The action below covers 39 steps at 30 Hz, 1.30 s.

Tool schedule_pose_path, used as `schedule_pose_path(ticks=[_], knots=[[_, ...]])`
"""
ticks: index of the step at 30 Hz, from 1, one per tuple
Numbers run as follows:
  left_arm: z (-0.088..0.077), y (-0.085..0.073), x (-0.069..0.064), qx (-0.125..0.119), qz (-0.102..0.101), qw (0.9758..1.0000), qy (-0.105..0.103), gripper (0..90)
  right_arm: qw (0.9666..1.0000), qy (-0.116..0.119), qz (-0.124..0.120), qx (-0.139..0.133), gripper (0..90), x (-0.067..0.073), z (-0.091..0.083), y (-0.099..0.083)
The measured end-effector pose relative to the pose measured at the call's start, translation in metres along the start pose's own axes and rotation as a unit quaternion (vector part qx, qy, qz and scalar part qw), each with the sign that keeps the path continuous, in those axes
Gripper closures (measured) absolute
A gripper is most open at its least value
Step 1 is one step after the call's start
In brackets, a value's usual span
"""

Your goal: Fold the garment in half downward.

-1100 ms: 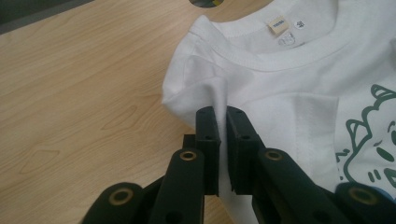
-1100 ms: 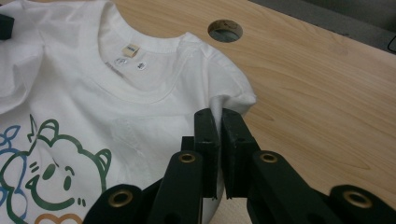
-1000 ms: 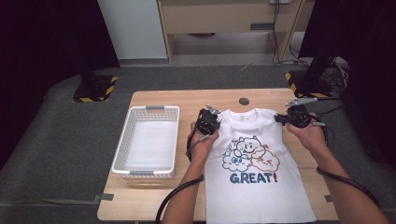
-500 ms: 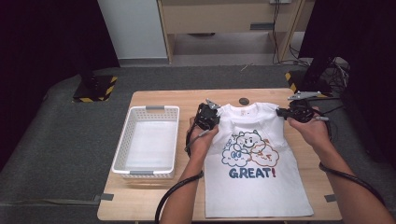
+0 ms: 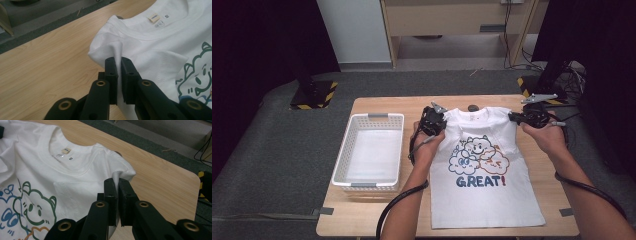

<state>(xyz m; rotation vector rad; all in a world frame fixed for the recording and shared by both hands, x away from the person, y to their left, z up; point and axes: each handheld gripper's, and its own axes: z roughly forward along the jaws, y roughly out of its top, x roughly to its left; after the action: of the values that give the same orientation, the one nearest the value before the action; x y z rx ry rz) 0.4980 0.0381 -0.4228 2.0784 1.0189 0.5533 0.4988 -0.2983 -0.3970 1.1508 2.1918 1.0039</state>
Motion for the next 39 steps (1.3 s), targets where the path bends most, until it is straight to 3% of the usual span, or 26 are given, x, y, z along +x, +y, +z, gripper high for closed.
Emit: schedule_pose_path(ticks=[19,39], knots=[[-0.004,0.011,0.000,-0.007,0.006,1.0000,0.001,84.6,1.0000,-0.008,0.001,-0.004,86.1,-0.003,-0.008,0.006],[-0.017,0.036,0.006,-0.025,0.021,0.9994,0.010,84.6,0.9996,-0.017,-0.004,-0.022,86.1,-0.006,-0.019,0.025]])
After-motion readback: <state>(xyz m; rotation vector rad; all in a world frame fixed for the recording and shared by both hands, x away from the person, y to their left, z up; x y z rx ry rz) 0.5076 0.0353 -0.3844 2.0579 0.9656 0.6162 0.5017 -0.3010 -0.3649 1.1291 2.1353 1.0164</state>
